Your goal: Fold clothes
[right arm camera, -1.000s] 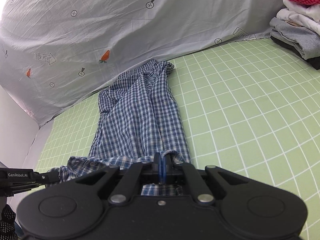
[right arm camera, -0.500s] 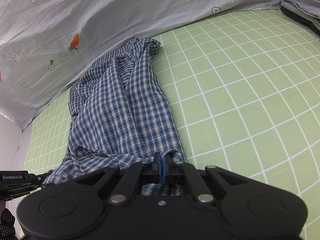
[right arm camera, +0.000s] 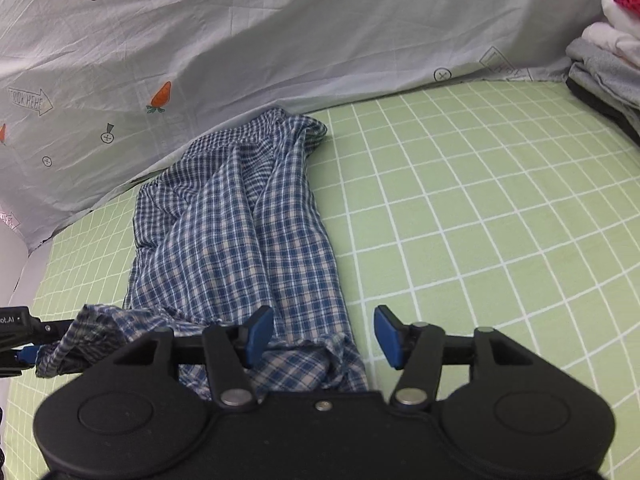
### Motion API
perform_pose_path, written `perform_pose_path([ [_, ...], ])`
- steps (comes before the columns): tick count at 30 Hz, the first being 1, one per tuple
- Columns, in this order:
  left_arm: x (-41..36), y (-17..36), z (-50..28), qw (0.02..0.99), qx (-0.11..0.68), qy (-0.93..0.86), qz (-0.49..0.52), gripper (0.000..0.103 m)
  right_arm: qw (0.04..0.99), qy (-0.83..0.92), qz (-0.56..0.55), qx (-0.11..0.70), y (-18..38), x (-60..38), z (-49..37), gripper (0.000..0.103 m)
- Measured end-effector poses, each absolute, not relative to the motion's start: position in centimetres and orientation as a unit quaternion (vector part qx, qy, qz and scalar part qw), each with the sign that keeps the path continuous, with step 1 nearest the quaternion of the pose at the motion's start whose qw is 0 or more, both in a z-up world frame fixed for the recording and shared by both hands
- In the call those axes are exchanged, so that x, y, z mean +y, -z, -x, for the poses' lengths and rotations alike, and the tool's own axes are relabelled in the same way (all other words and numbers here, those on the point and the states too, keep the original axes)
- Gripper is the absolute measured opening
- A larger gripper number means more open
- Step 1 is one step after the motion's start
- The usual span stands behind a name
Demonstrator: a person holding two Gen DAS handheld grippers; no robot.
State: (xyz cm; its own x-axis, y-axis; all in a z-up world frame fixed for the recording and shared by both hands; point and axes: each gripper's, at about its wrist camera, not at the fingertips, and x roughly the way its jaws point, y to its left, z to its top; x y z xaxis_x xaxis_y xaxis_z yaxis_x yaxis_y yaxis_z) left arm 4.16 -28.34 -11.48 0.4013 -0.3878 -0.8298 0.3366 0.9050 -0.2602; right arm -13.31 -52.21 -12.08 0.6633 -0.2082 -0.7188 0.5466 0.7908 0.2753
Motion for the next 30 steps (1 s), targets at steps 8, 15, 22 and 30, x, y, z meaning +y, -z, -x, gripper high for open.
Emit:
perform_pose_path([
  [8,-26.2,11.4,0.3,0.843,0.495,0.209,0.013,0.085,0.892,0.226,-0.215,0.328,10.7,-49.7,17.7,0.095],
  [15,-24.7,12.8,2.9,0.831,0.514,0.211,0.009,0.085,0.885,0.221,-0.217,0.346,12.0,-48.0,20.6,0.096],
  [22,-26.9,13.3,4.0,0.823,0.509,0.250,-0.039,0.085,0.895,0.179,-0.207,0.352,12.0,-46.8,18.9,0.083],
  [30,-30.3,15.1,-0.1,0.814,0.520,0.249,-0.064,0.085,0.888,0.161,-0.213,0.375,13.8,-49.1,13.3,0.047],
])
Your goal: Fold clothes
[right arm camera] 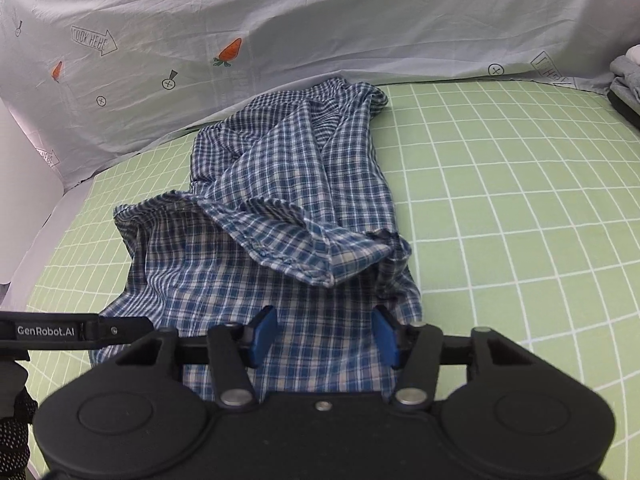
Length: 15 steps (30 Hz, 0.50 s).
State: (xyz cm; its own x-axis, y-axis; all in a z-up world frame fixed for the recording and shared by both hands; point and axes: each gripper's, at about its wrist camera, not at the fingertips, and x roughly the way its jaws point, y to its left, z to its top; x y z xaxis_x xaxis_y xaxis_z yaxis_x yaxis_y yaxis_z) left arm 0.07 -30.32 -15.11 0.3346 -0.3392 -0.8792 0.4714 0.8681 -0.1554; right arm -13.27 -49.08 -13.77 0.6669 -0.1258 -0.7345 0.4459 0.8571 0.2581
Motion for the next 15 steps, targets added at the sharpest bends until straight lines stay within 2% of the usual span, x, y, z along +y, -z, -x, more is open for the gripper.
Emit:
perform_pose_path([
  [6,-32.6,16.8,-5.3,0.813,0.529,0.235,-0.063,0.085,0.880,0.161,-0.219,0.390,15.1,-51.2,9.4,0.044],
  [11,-33.4,17.5,-8.1,0.815,0.533,0.222,-0.050,0.089,0.877,0.184,-0.210,0.390,15.2,-52.4,7.9,0.049],
  [12,-33.3,17.5,-8.4,0.816,0.533,0.219,-0.046,0.090,0.877,0.188,-0.208,0.391,15.2,-52.7,7.6,0.051],
  [14,-32.9,17.5,-8.9,0.816,0.537,0.211,-0.035,0.090,0.875,0.197,-0.205,0.391,15.2,-53.2,7.0,0.062],
  [15,-32.6,17.4,-9.1,0.817,0.539,0.205,-0.028,0.090,0.875,0.202,-0.203,0.391,15.2,-53.4,6.7,0.072],
])
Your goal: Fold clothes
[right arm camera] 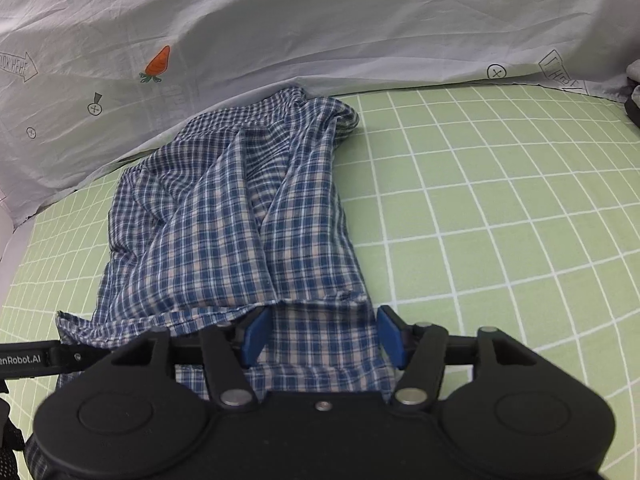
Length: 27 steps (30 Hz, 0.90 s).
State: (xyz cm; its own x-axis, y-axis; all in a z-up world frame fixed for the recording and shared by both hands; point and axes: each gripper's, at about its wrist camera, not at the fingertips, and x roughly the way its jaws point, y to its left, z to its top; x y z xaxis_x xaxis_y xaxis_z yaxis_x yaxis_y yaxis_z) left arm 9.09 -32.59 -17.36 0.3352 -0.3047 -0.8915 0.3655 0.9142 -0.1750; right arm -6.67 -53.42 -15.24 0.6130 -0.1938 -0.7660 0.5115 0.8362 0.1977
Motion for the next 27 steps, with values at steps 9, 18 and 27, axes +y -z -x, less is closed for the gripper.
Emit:
perform_pose_path([
  [9,-26.6,14.7,-7.1,0.826,0.539,0.164,0.013,0.090,0.865,0.230,-0.216,0.391,14.4,-52.3,10.4,0.091],
  [18,-20.3,16.3,-0.4,0.785,0.587,0.166,0.108,0.090,0.839,0.240,-0.287,0.395,15.1,-49.4,17.1,0.093],
  [27,-20.4,17.4,1.5,0.759,0.601,0.190,0.164,0.079,0.811,0.228,-0.390,0.371,16.6,-49.5,19.9,0.071],
])
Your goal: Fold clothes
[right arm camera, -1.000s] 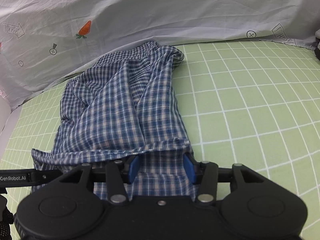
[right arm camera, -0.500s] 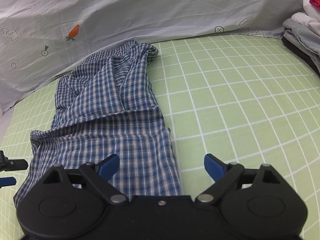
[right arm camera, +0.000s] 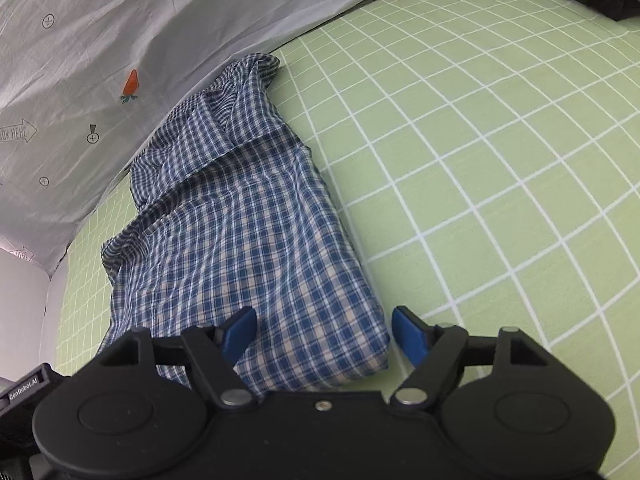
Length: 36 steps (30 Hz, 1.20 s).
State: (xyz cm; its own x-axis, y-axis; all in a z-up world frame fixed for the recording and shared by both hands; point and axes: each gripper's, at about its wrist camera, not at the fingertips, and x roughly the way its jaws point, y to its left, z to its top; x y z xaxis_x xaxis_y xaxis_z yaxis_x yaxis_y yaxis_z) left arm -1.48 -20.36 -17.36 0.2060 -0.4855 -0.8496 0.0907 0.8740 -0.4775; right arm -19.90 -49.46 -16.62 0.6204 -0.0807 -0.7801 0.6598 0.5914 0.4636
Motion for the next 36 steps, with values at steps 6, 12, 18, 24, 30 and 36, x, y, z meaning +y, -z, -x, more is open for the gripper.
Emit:
perform_pose_path([
  [6,-19.9,18.1,1.4,0.734,0.613,0.187,0.224,0.078,0.799,0.247,-0.413,0.360,16.8,-49.5,21.0,0.070],
  [12,-20.0,19.0,1.4,0.706,0.629,0.184,0.268,0.055,0.779,0.235,-0.473,0.338,17.5,-49.7,21.9,0.058],
  [18,-19.4,19.7,1.5,0.703,0.619,0.183,0.298,0.013,0.775,0.226,-0.497,0.319,18.1,-50.0,22.6,0.016],
  [24,-18.7,18.6,2.5,0.716,0.612,0.190,0.276,0.008,0.800,0.213,-0.460,0.322,16.6,-48.7,24.3,0.011],
  [30,-16.7,16.4,2.6,0.700,0.642,0.173,0.260,0.008,0.780,0.204,-0.466,0.365,15.6,-47.2,27.5,0.010],
  [36,-17.0,14.0,2.4,0.716,0.619,0.191,0.261,0.008,0.791,0.196,-0.442,0.376,14.4,-46.8,27.5,0.010],
])
